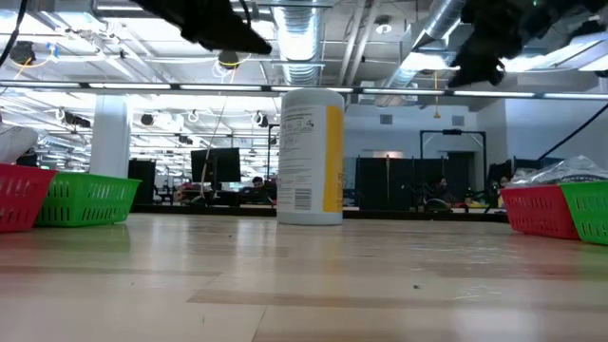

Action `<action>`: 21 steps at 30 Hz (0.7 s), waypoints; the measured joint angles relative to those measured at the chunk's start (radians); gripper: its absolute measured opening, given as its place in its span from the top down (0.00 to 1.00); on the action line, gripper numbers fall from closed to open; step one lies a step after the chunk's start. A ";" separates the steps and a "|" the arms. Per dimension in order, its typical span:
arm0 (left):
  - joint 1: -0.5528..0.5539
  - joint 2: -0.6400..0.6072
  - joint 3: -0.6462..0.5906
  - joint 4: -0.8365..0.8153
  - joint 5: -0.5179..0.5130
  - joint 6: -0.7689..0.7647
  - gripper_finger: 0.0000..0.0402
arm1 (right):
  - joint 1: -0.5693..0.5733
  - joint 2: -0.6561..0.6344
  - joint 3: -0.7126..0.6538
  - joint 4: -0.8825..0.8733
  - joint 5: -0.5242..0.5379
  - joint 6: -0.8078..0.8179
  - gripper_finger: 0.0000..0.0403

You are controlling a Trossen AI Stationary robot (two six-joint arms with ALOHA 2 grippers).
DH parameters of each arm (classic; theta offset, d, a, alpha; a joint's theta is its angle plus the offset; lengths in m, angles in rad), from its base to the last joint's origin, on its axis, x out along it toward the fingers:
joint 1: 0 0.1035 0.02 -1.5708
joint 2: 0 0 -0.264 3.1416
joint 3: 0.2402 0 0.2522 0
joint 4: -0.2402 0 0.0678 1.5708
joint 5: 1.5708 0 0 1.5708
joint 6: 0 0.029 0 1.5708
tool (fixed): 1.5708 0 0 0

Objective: Pick & Place Travel size toiletries
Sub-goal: Return to Home Position

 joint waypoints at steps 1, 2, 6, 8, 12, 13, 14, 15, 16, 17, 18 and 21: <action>0.000 -0.010 -0.001 0.007 0.000 0.000 0.99 | 0.012 -0.015 -0.010 0.040 0.000 -0.014 0.41; 0.000 -0.017 -0.003 0.028 0.000 -0.001 0.99 | 0.025 -0.025 -0.024 0.079 0.000 -0.025 0.41; 0.000 -0.018 -0.002 0.111 0.000 -0.002 0.99 | 0.097 -0.055 -0.111 0.252 0.000 -0.032 0.41; 0.000 -0.018 -0.002 0.134 -0.001 -0.002 0.99 | 0.135 -0.066 -0.171 0.353 0.017 -0.037 0.41; 0.011 -0.028 -0.036 0.205 -0.004 -0.002 0.99 | 0.205 -0.090 -0.291 0.570 0.123 -0.067 0.41; 0.012 -0.042 -0.062 0.242 -0.005 -0.002 0.99 | 0.210 -0.096 -0.296 0.603 0.157 -0.087 0.41; 0.012 -0.056 -0.092 0.285 -0.006 -0.002 0.99 | 0.212 -0.107 -0.294 0.620 0.184 -0.098 0.41; 0.012 -0.076 -0.124 0.320 -0.007 -0.002 0.99 | 0.214 -0.119 -0.292 0.622 0.200 -0.105 0.41; 0.012 -0.103 -0.163 0.339 -0.019 -0.016 0.99 | 0.219 -0.134 -0.292 0.611 0.204 -0.104 0.41; 0.011 -0.127 -0.196 0.353 -0.041 -0.036 0.99 | 0.233 -0.152 -0.296 0.603 0.205 -0.093 0.41; 0.011 -0.161 -0.229 0.354 -0.062 -0.062 0.99 | 0.245 -0.166 -0.302 0.601 0.205 -0.089 0.41; 0.009 -0.289 -0.318 0.366 -0.083 -0.098 0.99 | 0.277 -0.207 -0.319 0.597 0.204 -0.091 0.41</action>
